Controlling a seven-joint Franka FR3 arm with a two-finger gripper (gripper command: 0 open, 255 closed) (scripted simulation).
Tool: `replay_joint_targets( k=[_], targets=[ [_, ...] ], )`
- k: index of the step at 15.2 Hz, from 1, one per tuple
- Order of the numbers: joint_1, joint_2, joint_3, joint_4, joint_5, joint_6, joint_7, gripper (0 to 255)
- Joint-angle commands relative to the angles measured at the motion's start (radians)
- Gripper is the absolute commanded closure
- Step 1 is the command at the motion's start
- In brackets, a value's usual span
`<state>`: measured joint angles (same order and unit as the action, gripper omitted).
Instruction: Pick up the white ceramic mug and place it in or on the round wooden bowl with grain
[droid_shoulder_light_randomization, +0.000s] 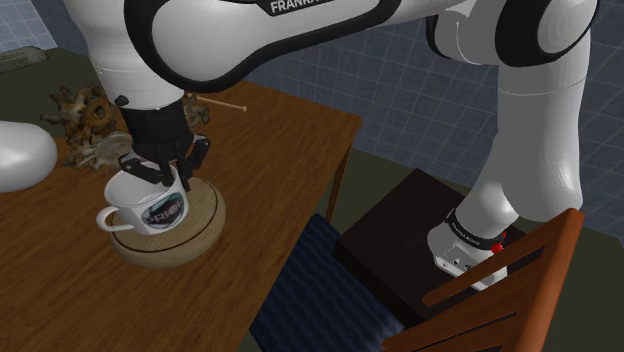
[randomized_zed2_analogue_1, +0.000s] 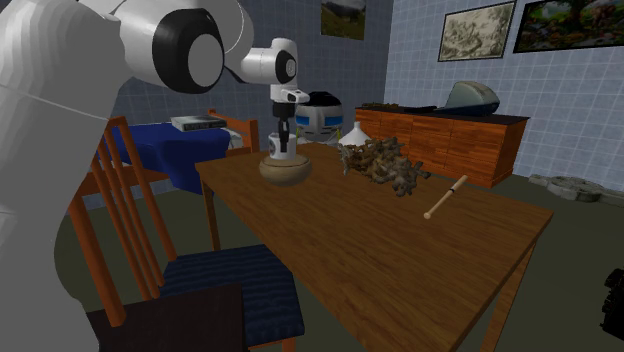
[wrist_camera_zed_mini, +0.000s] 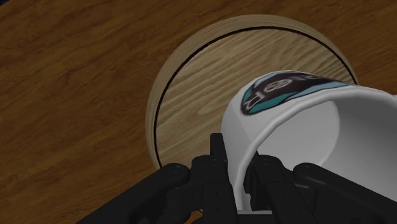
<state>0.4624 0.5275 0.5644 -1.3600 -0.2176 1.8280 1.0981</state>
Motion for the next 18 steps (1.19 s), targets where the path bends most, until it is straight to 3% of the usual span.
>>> replay_joint_targets(
  k=[1,6,7,12,16,18],
  targets=[
    [-0.001,0.0,0.0,-0.004,0.0,0.004,0.0,255],
    [-0.001,0.0,0.0,-0.004,0.0,0.004,0.0,255],
    [-0.001,0.0,0.0,-0.004,0.0,0.004,0.0,0],
    [0.0,0.0,0.0,-0.004,0.0,0.004,0.0,0],
    [0.015,-0.003,0.004,0.122,0.005,-0.122,-0.009,0],
    [0.015,-0.004,0.004,0.122,0.005,-0.122,-0.009,0]
  ],
)
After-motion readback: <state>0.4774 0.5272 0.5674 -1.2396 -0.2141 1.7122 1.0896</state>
